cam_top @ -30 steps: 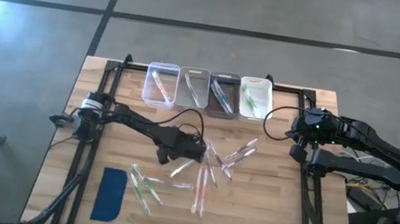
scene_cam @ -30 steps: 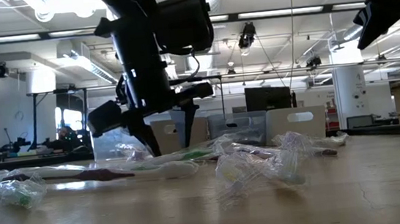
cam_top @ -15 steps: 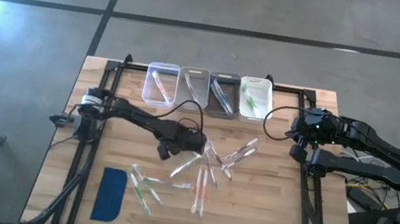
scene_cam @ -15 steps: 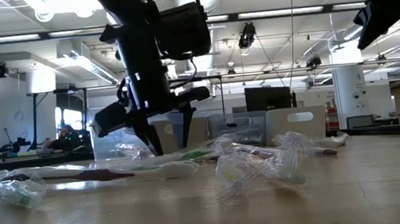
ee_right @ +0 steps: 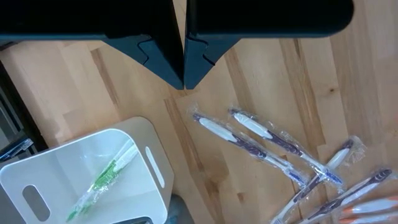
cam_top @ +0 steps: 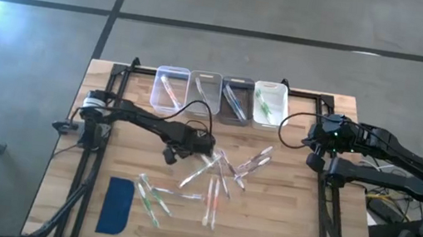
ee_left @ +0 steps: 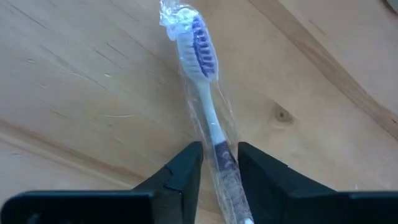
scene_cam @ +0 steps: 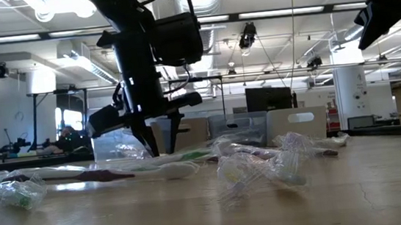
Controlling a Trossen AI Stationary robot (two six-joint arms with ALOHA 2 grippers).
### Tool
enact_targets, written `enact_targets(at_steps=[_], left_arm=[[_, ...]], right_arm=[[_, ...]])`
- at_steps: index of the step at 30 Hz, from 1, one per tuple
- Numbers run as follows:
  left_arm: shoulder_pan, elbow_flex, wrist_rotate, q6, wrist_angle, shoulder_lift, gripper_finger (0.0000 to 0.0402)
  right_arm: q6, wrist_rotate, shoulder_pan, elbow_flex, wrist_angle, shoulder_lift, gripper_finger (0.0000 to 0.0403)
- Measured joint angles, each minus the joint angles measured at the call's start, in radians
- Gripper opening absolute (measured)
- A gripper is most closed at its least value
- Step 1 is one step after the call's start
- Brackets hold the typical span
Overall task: Pick & Place Toothbrushes
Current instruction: Put the purple toothbrush into the gray bin
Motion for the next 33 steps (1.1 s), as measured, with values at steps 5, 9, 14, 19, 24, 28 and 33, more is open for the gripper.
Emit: enact_targets(at_steps=[5, 9, 14, 19, 24, 28, 33], left_arm=[[-0.001, -0.017, 0.018, 0.002, 0.005, -0.001, 0.0083], [-0.002, -0.018, 0.023, 0.037, 0.001, -0.001, 0.0050], [-0.002, -0.019, 0.015, 0.078, -0.006, -0.003, 0.0014], [-0.003, -0.023, -0.046, 0.094, -0.012, -0.024, 0.0006], [-0.008, 0.000, -0.206, 0.176, 0.009, -0.064, 0.0002], [-0.017, 0.018, -0.288, 0.298, 0.015, -0.080, 0.0001], [-0.030, 0.043, -0.312, 0.527, 0.084, -0.100, 0.0001]], right_arm=[[0.000, 0.000, 0.000, 0.000, 0.000, 0.000, 0.0008], [0.000, 0.000, 0.000, 0.000, 0.000, 0.000, 0.0008], [0.000, 0.000, 0.000, 0.000, 0.000, 0.000, 0.0008], [0.000, 0.000, 0.000, 0.000, 0.000, 0.000, 0.0008], [0.000, 0.000, 0.000, 0.000, 0.000, 0.000, 0.0008], [0.000, 0.000, 0.000, 0.000, 0.000, 0.000, 0.0008], [0.000, 0.000, 0.000, 0.000, 0.000, 0.000, 0.0008]])
